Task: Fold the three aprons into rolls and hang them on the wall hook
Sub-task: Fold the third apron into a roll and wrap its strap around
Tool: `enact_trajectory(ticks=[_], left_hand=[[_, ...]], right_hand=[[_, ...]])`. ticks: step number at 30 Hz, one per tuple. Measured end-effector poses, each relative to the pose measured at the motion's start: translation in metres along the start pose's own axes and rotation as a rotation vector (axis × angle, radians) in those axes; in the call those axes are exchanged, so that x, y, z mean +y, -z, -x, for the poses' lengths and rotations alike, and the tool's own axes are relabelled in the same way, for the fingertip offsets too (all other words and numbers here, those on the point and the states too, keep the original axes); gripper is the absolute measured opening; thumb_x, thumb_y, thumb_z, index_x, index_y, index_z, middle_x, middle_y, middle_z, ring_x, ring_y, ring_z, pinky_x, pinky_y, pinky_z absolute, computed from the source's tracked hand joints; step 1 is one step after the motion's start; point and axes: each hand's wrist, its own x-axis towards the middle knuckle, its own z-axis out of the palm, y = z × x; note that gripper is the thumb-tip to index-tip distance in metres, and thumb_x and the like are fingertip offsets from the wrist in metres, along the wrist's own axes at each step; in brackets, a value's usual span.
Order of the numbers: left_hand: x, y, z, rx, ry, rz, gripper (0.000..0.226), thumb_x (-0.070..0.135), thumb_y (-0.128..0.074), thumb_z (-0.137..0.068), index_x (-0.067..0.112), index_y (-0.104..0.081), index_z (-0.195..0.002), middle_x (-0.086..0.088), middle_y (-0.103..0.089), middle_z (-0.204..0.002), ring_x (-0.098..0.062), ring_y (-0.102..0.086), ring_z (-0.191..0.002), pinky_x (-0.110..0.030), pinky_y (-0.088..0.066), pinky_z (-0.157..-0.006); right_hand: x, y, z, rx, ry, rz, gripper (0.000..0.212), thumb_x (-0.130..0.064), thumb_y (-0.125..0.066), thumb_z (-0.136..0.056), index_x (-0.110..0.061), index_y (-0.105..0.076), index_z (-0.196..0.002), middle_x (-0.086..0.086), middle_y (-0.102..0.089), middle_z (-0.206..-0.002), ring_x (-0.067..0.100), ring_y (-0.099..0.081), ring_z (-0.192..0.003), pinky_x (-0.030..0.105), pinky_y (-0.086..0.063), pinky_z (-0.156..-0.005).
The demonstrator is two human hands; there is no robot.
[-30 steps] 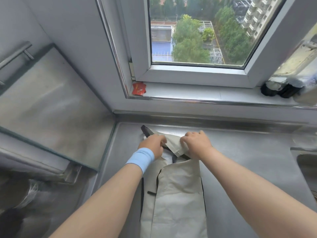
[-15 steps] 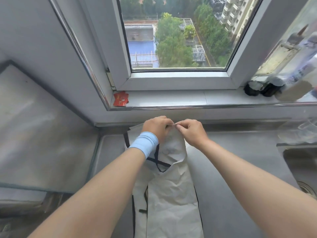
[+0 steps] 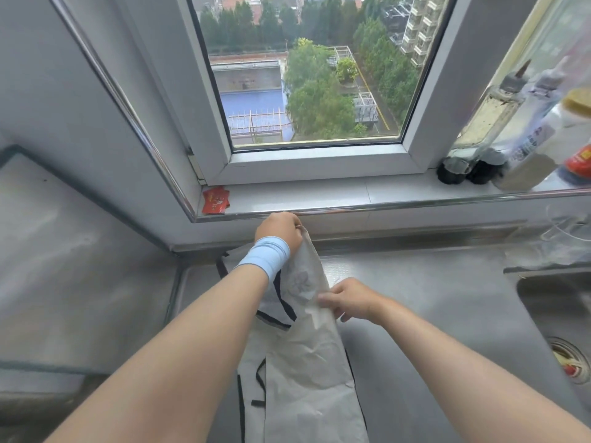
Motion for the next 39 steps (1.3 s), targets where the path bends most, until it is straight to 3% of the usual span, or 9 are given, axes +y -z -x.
enact_trajectory(ticks=[4,7,11,17,21,26,29,35,39], left_hand=[[0.011,-0.004,-0.001,0.05,-0.029,0.035,0.03,0.015,-0.049,-0.089,0.028,-0.071,-0.106,-0.002,-0.067,-0.11,-0.027,-0.062,-0.101,-0.032,-0.052,-0.083],[0.011,-0.01,0.007,0.072,-0.141,0.242,0.038,0.006,-0.055,-0.087,0.023,-0.064,-0.12,-0.002,-0.059,-0.118,-0.023,-0.06,-0.103,-0.029,-0.046,-0.094],[-0.005,-0.026,0.035,0.076,-0.203,0.23,0.034,0.01,-0.052,-0.09,0.03,-0.057,-0.117,0.008,-0.054,-0.117,-0.021,-0.061,-0.092,-0.034,-0.051,-0.085],[-0.055,-0.045,0.063,-0.106,0.003,0.132,0.027,0.016,-0.042,-0.092,0.031,-0.059,-0.106,0.009,-0.064,-0.109,-0.02,-0.06,-0.094,-0.034,-0.052,-0.081],[-0.077,-0.05,0.066,-0.137,0.144,0.166,0.029,0.014,-0.042,-0.088,0.03,-0.062,-0.102,0.003,-0.065,-0.111,-0.024,-0.062,-0.098,-0.036,-0.051,-0.089],[-0.111,-0.051,0.061,-0.06,0.359,0.23,0.038,0.0,-0.04,-0.084,0.02,-0.058,-0.112,-0.002,-0.05,-0.123,-0.026,-0.055,-0.106,-0.034,-0.048,-0.091],[-0.126,-0.052,0.058,0.036,0.465,0.208,0.037,0.0,-0.043,-0.083,0.019,-0.055,-0.112,-0.006,-0.043,-0.124,-0.029,-0.047,-0.113,-0.032,-0.045,-0.089],[-0.143,-0.049,0.063,-0.122,0.034,-0.136,0.043,0.009,-0.054,-0.082,0.039,-0.063,-0.112,0.007,-0.037,-0.128,-0.021,-0.043,-0.115,-0.03,-0.04,-0.09],[-0.148,-0.044,0.058,-0.301,0.024,-0.26,0.036,0.015,-0.053,-0.087,0.036,-0.066,-0.113,0.003,-0.04,-0.127,-0.023,-0.046,-0.113,-0.032,-0.043,-0.094]], right_hand=[[0.009,-0.002,-0.001,0.239,-0.027,-0.007,0.034,-0.032,-0.064,-0.088,-0.013,-0.063,-0.06,0.002,-0.062,-0.057,0.014,-0.058,-0.05,0.026,-0.042,-0.05],[0.004,0.0,0.0,0.221,0.005,-0.064,0.009,-0.017,-0.065,-0.08,-0.011,-0.07,-0.075,0.001,-0.064,-0.064,0.016,-0.056,-0.056,0.024,-0.04,-0.051],[-0.014,0.001,-0.008,0.305,0.057,-0.072,0.015,-0.009,-0.061,-0.078,-0.016,-0.074,-0.083,0.008,-0.071,-0.073,0.019,-0.059,-0.057,0.028,-0.051,-0.048],[-0.019,-0.003,-0.029,0.453,0.015,-0.087,0.023,-0.004,-0.054,-0.076,-0.018,-0.072,-0.078,0.003,-0.071,-0.078,0.026,-0.07,-0.077,0.043,-0.061,-0.059],[-0.023,-0.004,-0.044,0.435,0.022,-0.123,0.03,-0.017,-0.062,-0.079,-0.02,-0.068,-0.108,-0.005,-0.067,-0.093,0.022,-0.064,-0.089,0.036,-0.053,-0.078],[-0.037,-0.005,-0.057,0.614,0.03,0.375,0.046,-0.01,-0.053,-0.081,-0.022,-0.055,-0.125,0.002,-0.06,-0.117,0.027,-0.055,-0.11,0.033,-0.044,-0.082],[-0.042,-0.021,-0.061,0.765,0.253,0.692,0.042,-0.004,-0.052,-0.079,-0.017,-0.053,-0.119,0.008,-0.05,-0.114,0.03,-0.051,-0.102,0.036,-0.044,-0.074],[-0.033,-0.055,-0.072,0.13,0.348,1.081,0.077,-0.006,-0.049,-0.082,-0.045,-0.027,-0.144,0.002,-0.046,-0.101,0.033,-0.06,-0.076,0.034,-0.035,-0.058],[-0.038,-0.066,-0.086,0.179,0.36,1.132,0.037,-0.012,-0.048,-0.085,-0.031,-0.064,-0.113,-0.002,-0.059,-0.098,0.029,-0.064,-0.091,0.033,-0.049,-0.068]])
